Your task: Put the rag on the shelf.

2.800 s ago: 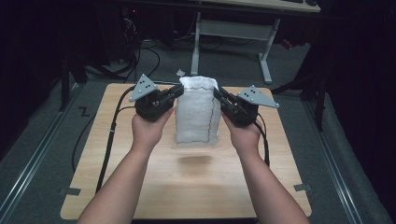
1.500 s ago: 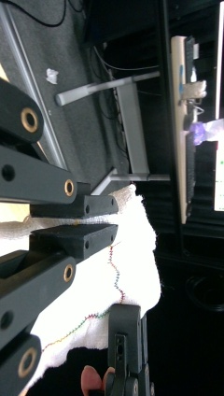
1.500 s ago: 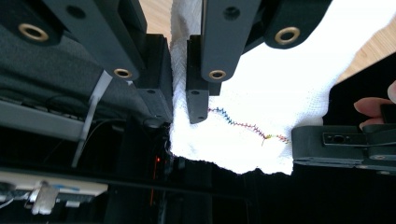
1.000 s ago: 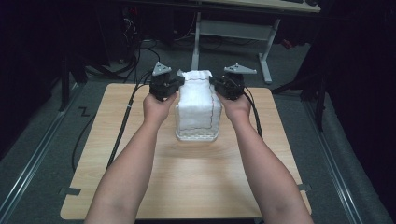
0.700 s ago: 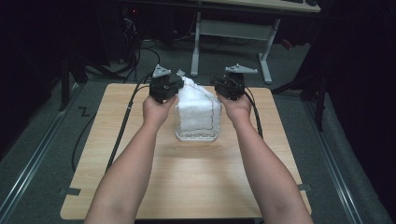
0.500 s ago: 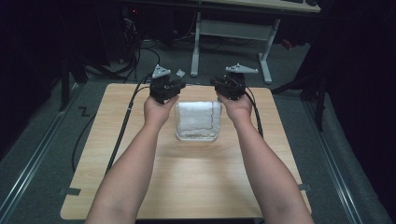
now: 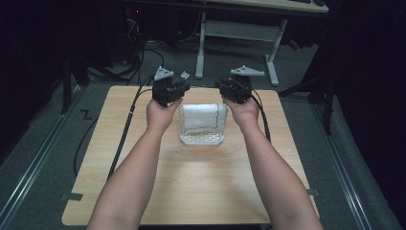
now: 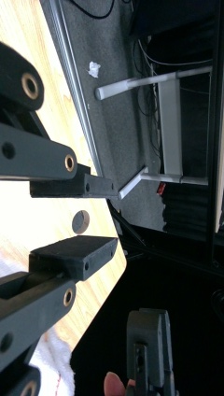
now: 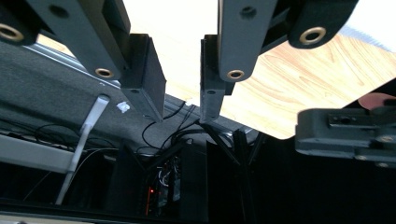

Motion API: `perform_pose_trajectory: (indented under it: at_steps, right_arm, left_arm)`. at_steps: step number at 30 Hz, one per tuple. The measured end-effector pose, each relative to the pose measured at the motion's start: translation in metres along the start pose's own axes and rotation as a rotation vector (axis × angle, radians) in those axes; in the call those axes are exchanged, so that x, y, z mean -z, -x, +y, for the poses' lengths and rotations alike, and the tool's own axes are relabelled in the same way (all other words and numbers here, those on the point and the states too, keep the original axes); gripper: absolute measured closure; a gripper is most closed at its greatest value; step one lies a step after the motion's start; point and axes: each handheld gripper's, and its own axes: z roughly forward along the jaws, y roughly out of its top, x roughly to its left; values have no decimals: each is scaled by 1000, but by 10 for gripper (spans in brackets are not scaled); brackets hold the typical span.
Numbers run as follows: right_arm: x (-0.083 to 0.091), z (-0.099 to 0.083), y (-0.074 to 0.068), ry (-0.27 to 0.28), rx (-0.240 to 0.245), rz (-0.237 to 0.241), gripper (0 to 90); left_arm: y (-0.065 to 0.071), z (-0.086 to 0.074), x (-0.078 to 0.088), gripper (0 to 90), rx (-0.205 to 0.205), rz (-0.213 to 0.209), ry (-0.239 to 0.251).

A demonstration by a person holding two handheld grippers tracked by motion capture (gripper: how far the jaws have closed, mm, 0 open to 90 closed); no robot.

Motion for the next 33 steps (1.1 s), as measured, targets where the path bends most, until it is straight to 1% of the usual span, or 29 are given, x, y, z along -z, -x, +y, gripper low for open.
perform_pose_trajectory:
  at_steps: [1, 2, 3, 5, 7, 9, 13, 15, 17, 20, 22, 24, 28, 29, 31, 33]
  right_arm:
    - [0, 0, 0, -2, 1, -2, 709]
    - [1, 0, 0, -3, 4, -3, 705]
    - [1, 0, -1, -1, 5, -5, 705]
    - [4, -1, -2, 18, 14, -19, 708]
    - [6, -3, -2, 17, 22, -24, 708]
    - [9, -5, -3, 16, 29, -31, 707]
    - [17, -9, -1, 9, 35, -39, 706]
    - [23, -13, -1, 13, 40, -44, 704]
    - [29, -16, -1, 11, 46, -48, 700]
    - [37, -21, -2, 9, 60, -59, 692]
    - [45, -25, -2, 9, 62, -63, 683]
    - [53, -30, -2, 9, 61, -63, 674]
    - [70, -44, -5, 4, 59, -72, 658]
    - [75, -49, -5, 5, 56, -70, 654]
    - [85, -61, -7, -13, 55, -71, 641]
    - [94, -73, -9, -20, 55, -72, 632]
  left_arm:
    - [0, 1, 1, 689, 6, 3, 4]
    - [-1, 1, 3, 682, 4, 6, 2]
    - [-1, 1, 5, 675, 11, 11, 11]
    - [-2, 1, 8, 645, 14, 24, 12]
    - [-3, 0, 12, 630, 15, 25, 17]
    - [-3, -3, 15, 618, 8, 27, 15]
    - [-6, -9, 23, 613, 15, 26, 14]
    - [-7, -12, 28, 607, 20, 29, 13]
    - [-7, -16, 32, 602, 19, 27, -5]
    - [-6, -23, 41, 595, 27, 21, 6]
    - [-4, -27, 46, 592, 19, 21, -9]
    - [-3, -32, 53, 586, 5, 23, -25]
    - [1, -46, 69, 574, -8, 21, -41]
    - [3, -52, 76, 570, -11, 15, -51]
    - [6, -65, 87, 562, -20, 8, -60]
    - [9, -80, 98, 558, -18, -4, -75]
